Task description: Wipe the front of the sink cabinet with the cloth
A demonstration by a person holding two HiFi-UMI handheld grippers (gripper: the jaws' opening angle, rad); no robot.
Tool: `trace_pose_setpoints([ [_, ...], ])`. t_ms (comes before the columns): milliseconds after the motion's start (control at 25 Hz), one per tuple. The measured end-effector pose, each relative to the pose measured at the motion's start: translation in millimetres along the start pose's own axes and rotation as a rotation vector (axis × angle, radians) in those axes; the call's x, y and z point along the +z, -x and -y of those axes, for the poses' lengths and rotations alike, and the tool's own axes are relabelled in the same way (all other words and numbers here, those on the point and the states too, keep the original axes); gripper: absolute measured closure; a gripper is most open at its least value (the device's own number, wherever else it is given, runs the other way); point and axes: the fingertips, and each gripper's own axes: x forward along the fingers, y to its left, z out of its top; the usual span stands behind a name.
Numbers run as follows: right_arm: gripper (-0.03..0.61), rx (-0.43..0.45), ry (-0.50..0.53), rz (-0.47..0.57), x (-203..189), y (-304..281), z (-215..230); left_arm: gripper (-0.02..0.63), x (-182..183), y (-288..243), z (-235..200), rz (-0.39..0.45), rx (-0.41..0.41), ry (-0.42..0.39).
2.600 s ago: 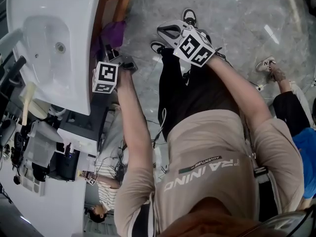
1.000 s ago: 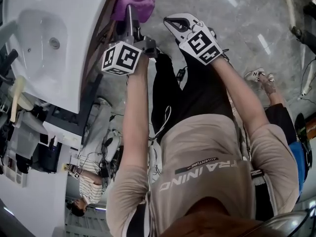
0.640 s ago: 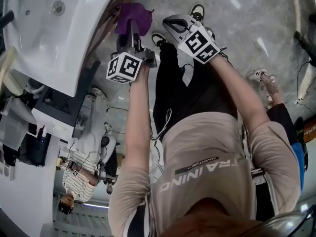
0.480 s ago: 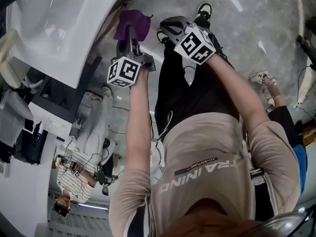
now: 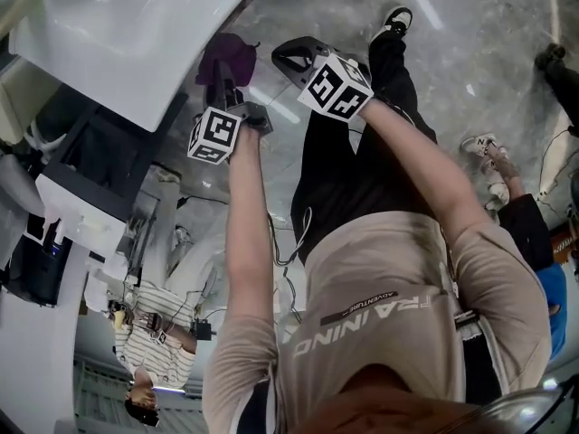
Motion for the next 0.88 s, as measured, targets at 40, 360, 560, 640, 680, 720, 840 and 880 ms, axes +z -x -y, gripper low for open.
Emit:
trace_pose_setpoints([
  [40, 0.566, 0.008, 0.008, -0.012, -4, -7, -6, 0.574, 0, 0, -10, -0.002, 0.005, 0.009],
  [360, 0.566, 0.048, 0.037, -0.079, -17, -34, -30, 0.574, -16, -4, -65, -0.034, 0.076, 0.105],
  [560, 0.566, 0.051, 0.018, -0.095, -27, -46, -28, 0.574, -4, -10, -73, 0.006, 0.078, 0.086],
  [640, 0.566, 0.047, 0.013, -0.097, -28, -44, -25, 0.574, 3, -17, -63, 0.013, 0.052, 0.070],
  [680, 0.566, 0.046, 0.013, -0.097, -28, -42, -23, 0.574, 6, -21, -57, 0.015, 0.041, 0.062],
  [720, 0.566, 0.045, 0.012, -0.096, -28, -40, -21, 0.574, 7, -25, -51, 0.016, 0.035, 0.060],
  [840, 0.566, 0.048, 0.005, -0.096, -30, -37, -16, 0.574, 6, -31, -43, 0.022, 0.029, 0.083],
  [880, 0.566, 0.050, 0.005, -0.095, -30, -37, -15, 0.574, 7, -32, -42, 0.029, 0.027, 0.089],
])
